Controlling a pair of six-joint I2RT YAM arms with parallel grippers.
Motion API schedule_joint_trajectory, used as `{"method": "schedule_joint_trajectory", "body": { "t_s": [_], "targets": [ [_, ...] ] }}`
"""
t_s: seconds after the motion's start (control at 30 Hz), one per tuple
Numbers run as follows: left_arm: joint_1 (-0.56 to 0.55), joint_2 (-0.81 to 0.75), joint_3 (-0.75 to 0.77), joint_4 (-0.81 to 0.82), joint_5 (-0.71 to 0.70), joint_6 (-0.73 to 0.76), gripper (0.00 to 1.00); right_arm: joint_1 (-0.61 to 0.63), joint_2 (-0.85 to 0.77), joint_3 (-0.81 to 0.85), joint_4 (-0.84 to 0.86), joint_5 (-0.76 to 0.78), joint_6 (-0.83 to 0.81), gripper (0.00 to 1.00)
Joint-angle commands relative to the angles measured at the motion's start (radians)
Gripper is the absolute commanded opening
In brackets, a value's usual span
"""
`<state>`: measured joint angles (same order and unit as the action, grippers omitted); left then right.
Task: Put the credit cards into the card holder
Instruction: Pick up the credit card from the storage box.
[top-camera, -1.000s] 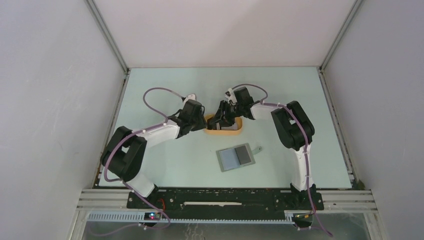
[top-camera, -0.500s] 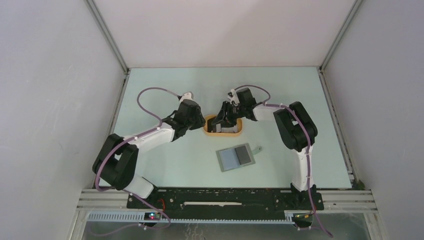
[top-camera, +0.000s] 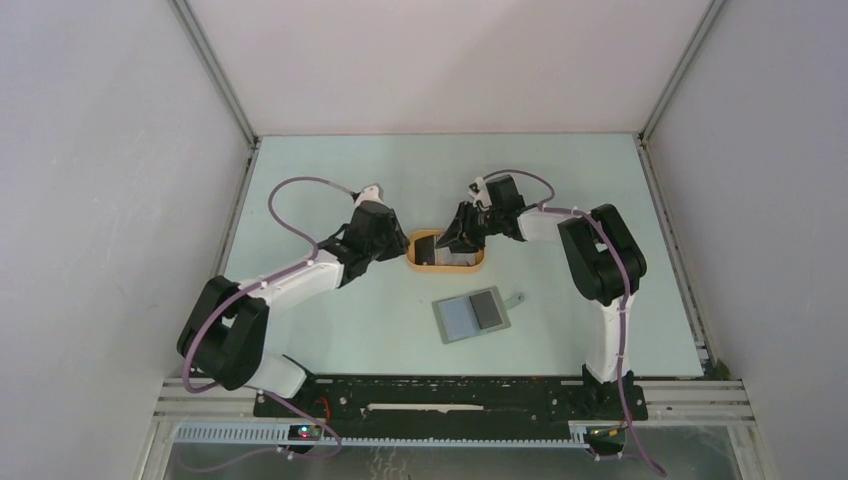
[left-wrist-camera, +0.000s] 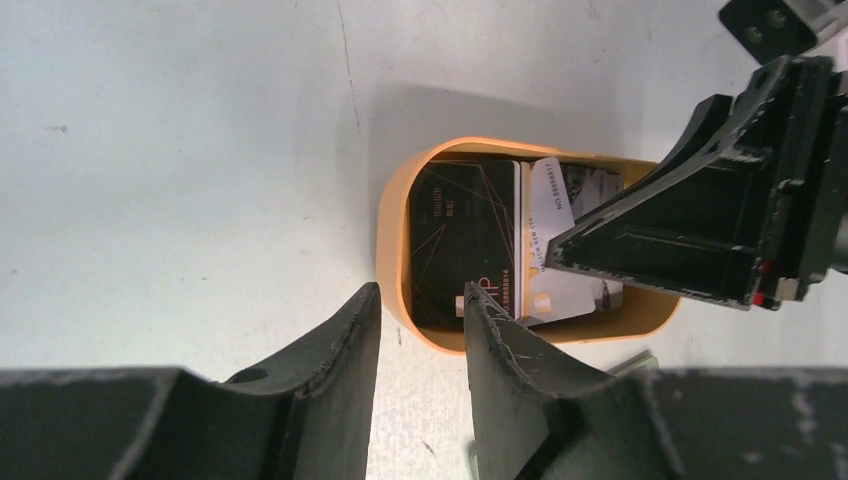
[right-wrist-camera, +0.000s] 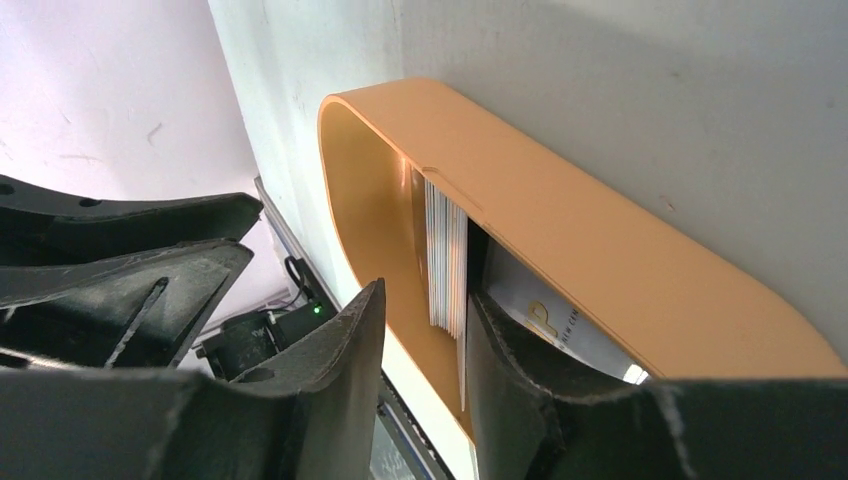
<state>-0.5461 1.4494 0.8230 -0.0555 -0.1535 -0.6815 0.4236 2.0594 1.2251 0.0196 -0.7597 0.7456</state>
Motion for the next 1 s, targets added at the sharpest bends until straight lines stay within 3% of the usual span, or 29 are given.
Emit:
{"method": "schedule_joint_trajectory", "body": {
  "t_s": [0.0,0.2,0.33,0.63,0.9,0.97],
  "targets": [
    [0.009,-0.047,-0.038,0.031,0.000,-0.002,0.41,-0.011,-0.061,-0.012,0.012,0.000,-0.026,0.41],
    [0.010,-0.060,-0.051,0.033,0.005,-0.005,0.41,-0.009,-0.052,-0.013,0.006,0.015,-0.035,0.27],
    [0.009,-0.072,-0.058,0.035,0.008,-0.006,0.41,-0.010,-0.056,-0.011,-0.014,0.043,-0.064,0.00],
    [0.013,-0.226,-0.099,0.051,0.009,0.052,0.43,-0.026,-0.192,-0.011,-0.124,0.141,-0.198,0.00],
    [0.017,-0.473,-0.148,0.051,-0.028,0.100,0.50,-0.028,-0.254,-0.013,-0.232,0.131,-0.368,0.00],
    [0.017,-0.546,-0.165,0.051,-0.042,0.105,0.56,-0.029,-0.268,-0.013,-0.267,0.114,-0.411,0.00]
  ]
}}
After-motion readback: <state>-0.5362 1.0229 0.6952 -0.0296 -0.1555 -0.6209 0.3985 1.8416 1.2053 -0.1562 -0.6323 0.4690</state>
